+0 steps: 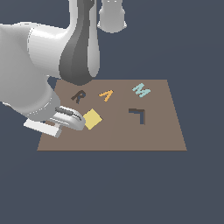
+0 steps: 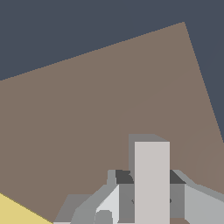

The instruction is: Insert a designated object into the corresponding slot on a board.

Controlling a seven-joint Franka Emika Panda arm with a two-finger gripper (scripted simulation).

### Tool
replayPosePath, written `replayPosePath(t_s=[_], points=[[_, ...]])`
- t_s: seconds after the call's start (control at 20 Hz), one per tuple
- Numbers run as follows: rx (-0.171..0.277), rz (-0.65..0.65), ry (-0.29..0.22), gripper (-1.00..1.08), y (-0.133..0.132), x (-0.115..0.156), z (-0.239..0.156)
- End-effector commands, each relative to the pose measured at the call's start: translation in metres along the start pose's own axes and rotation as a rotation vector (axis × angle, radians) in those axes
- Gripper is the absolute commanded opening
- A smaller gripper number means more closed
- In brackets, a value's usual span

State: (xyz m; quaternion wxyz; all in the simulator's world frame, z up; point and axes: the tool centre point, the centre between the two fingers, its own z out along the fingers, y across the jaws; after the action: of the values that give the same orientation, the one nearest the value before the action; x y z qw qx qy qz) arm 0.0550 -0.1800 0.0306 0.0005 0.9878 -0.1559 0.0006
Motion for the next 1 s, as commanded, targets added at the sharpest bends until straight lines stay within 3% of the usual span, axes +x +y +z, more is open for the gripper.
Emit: replayPosePath(t_s=[0.0,0.95], points=[[0.001,-0.002,-0.001,-1.0,-0.002,0.0,0.001],[0.0,0.073,-0.002,-1.0,-0.007,-0.016,-0.003]])
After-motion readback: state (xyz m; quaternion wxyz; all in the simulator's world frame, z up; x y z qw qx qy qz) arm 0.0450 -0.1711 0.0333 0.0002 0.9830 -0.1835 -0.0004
